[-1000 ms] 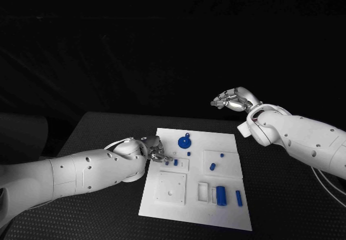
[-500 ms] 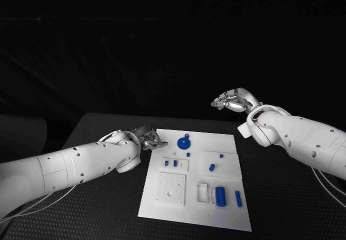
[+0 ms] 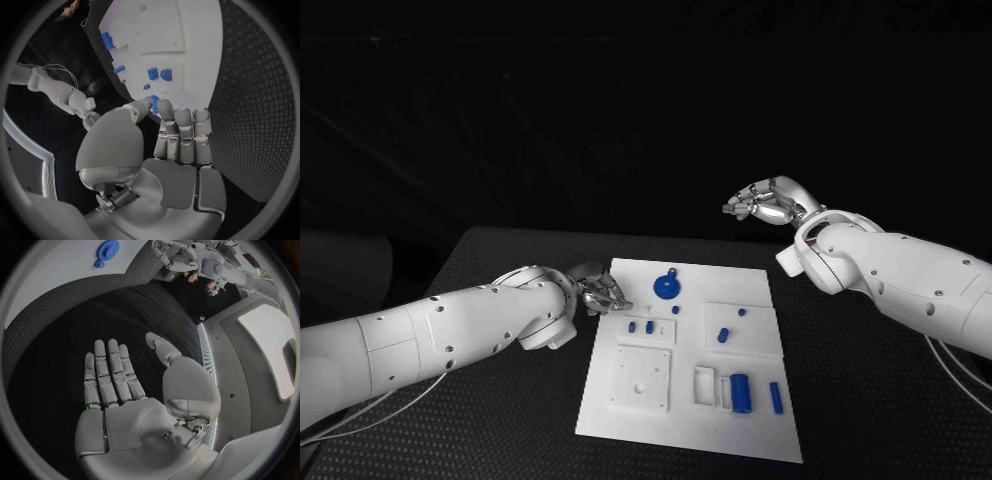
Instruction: Assemble the parts on the task board
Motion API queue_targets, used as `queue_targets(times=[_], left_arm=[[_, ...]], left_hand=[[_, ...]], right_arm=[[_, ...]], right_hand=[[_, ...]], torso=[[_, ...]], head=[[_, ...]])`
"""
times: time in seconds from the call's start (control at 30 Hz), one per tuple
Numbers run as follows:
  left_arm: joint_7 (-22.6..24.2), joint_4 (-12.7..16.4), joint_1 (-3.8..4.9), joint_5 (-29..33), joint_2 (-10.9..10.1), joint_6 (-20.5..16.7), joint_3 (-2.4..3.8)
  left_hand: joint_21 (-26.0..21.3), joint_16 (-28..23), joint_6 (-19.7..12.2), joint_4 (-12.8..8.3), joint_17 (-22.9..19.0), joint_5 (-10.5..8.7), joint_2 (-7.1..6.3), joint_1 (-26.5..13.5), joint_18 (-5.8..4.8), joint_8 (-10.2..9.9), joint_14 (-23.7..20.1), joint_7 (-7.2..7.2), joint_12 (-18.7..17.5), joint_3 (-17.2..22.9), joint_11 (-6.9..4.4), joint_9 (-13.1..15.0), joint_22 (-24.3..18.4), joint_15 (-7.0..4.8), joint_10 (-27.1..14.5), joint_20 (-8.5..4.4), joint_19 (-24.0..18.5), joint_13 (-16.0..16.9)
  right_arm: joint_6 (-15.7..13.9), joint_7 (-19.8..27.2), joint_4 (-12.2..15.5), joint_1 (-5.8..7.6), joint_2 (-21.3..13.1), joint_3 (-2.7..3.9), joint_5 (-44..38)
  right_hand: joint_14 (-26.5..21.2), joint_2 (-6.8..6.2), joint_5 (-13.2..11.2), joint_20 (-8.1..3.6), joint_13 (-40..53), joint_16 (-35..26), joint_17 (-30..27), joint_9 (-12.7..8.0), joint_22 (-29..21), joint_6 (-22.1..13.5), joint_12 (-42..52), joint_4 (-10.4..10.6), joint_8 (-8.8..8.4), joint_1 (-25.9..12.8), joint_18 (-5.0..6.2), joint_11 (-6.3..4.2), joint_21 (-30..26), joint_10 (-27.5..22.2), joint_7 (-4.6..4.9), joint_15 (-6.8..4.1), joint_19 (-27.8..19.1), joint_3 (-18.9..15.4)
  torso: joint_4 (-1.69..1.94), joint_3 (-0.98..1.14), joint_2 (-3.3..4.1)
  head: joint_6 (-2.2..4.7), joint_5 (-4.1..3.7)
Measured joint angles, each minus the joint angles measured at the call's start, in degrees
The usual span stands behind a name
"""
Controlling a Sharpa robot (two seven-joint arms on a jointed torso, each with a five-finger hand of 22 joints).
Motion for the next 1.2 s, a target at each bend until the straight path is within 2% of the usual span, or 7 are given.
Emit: queue_targets(times=[0.2, 0.33, 0.5, 0.63, 0.73, 0.83, 1.2], left_arm=[[0.93, 1.62, -0.05, -0.89, -0.6, 2.7, -1.17], [0.94, 2.01, -0.08, -2.57, -0.75, 3.93, -1.97], [0.27, 2.05, -0.13, -4.04, -0.74, 4.9, -2.08], [-0.68, 1.98, -0.13, -5.35, -0.66, 5.49, -2.1], [-1.52, 1.94, -0.13, -6.3, -0.47, 5.7, -2.11], [-2.14, 1.79, -0.12, -7.13, -0.18, 5.8, -2.15], [-3.3, 0.59, -0.13, -8.48, 1.08, 5.56, -2.7]], left_hand=[[-0.82, -0.49, 0.6, -4.04, -0.53, 1.83, 1.39, 2.39, 0.0, -0.51, -0.61, 0.2, -1.11, 0.0, 0.1, -0.99, -0.14, 0.4, -0.53, 0.37, -0.78, -0.44], [-1.32, -0.91, 1.25, -4.41, -0.82, 2.09, 1.48, 0.68, -0.91, -0.66, -0.82, 0.23, -1.89, -1.4, 0.11, -1.73, -0.3, 0.61, -0.53, 0.37, -0.78, -0.71], [-1.58, -0.91, 1.79, -2.58, -0.93, 2.09, 1.56, -2.82, -0.91, -0.99, -0.83, 0.09, -1.97, -2.78, 0.1, -2.3, -0.4, 0.61, -0.53, 0.37, -0.78, -0.73], [-1.81, -0.93, 2.36, 0.86, -1.01, 1.47, 1.13, -6.47, -0.91, -1.31, -0.7, -0.08, -2.2, -3.3, -0.22, -2.74, -0.49, 0.5, -0.2, 0.37, -0.78, -0.79], [-1.81, -0.93, 2.6, 3.84, -1.09, 0.27, -0.36, -8.12, -0.9, -1.31, -0.32, -0.31, -2.54, -3.09, -0.29, -3.11, -0.49, 0.13, 0.12, 0.17, -0.13, -0.79], [-1.81, -0.93, 3.0, 5.62, -1.09, 0.27, -0.79, -8.56, -0.9, -1.31, -0.25, -0.29, -2.54, -2.84, -0.41, -3.12, -0.47, 0.07, 0.42, -0.01, 0.05, -0.75], [-1.81, -0.93, 2.98, 6.7, -1.16, 0.27, -0.64, -7.79, -0.9, -1.57, -0.25, -0.28, -2.54, -2.84, -0.41, -3.29, -0.22, 0.08, 0.42, 0.18, 0.27, -0.6]], right_arm=[[0.0, -0.02, 0.18, -0.07, -0.17, 0.0, 0.0], [-0.01, -0.03, 0.21, -0.07, -0.2, 0.0, 0.0], [-0.01, -0.04, 0.23, -0.08, -0.2, 0.0, 0.01], [-0.02, -0.05, 0.2, -0.09, -0.2, 0.0, 0.01], [-0.02, -0.05, 0.19, -0.1, -0.2, 0.0, 0.01], [-0.02, -0.06, 0.19, -0.12, -0.19, 0.0, 0.01], [-0.02, -0.07, 0.17, -0.14, -0.09, 0.0, 0.01]], right_hand=[[0.0, 0.0, 0.0, 0.0, 0.0, 0.0, 0.0, 0.0, 0.0, 0.0, 0.0, 0.0, 0.0, 0.0, 0.0, 0.0, 0.0, 0.0, 0.0, 0.0, 0.0, 0.0], [0.0, 0.0, 0.0, 0.0, 0.0, 0.0, 0.01, -0.05, 0.0, 0.0, 0.0, 0.0, 0.0, 0.0, 0.0, 0.0, 0.0, 0.0, 0.0, 0.0, 0.0, 0.0], [0.0, 0.0, 0.0, 0.0, 0.0, 0.0, 0.01, -0.05, -0.01, 0.0, 0.0, 0.0, 0.0, 0.0, 0.0, 0.0, 0.0, 0.0, 0.0, 0.0, 0.0, 0.0], [0.0, 0.0, 0.0, 0.0, 0.0, 0.0, -0.05, -0.05, -0.01, 0.0, 0.0, 0.0, 0.0, 0.0, 0.0, 0.0, 0.0, 0.0, 0.0, 0.0, 0.0, 0.0], [0.0, 0.0, 0.0, 0.0, 0.0, 0.0, -0.05, -0.05, -0.01, 0.0, 0.0, 0.0, 0.0, 0.0, 0.0, 0.0, 0.0, 0.0, 0.0, 0.0, 0.0, 0.0], [0.0, 0.0, 0.0, 0.0, 0.0, 0.0, -0.05, -0.05, -0.01, 0.0, 0.0, 0.0, 0.0, 0.0, 0.0, 0.0, 0.0, 0.0, 0.0, 0.0, 0.0, 0.0], [0.0, 0.0, 0.0, 0.0, 0.0, 0.0, -0.05, -0.04, -0.01, 0.0, 0.0, 0.16, 0.0, 0.0, 0.0, 0.0, 0.0, 0.0, 0.0, 0.0, 0.0, 0.16]], torso=[[0.01, -0.07, 0.0], [0.02, -0.06, 0.01], [0.02, -0.04, 0.01], [-0.02, -0.04, 0.02], [-0.04, -0.04, 0.03], [-0.04, -0.04, 0.03], [-0.04, -0.01, 0.04]], head=[[0.03, -0.04], [-0.02, -0.05], [-0.04, -0.05], [-0.05, 0.02], [-0.05, 0.05], [-0.08, 0.02], [-0.12, -0.06]])
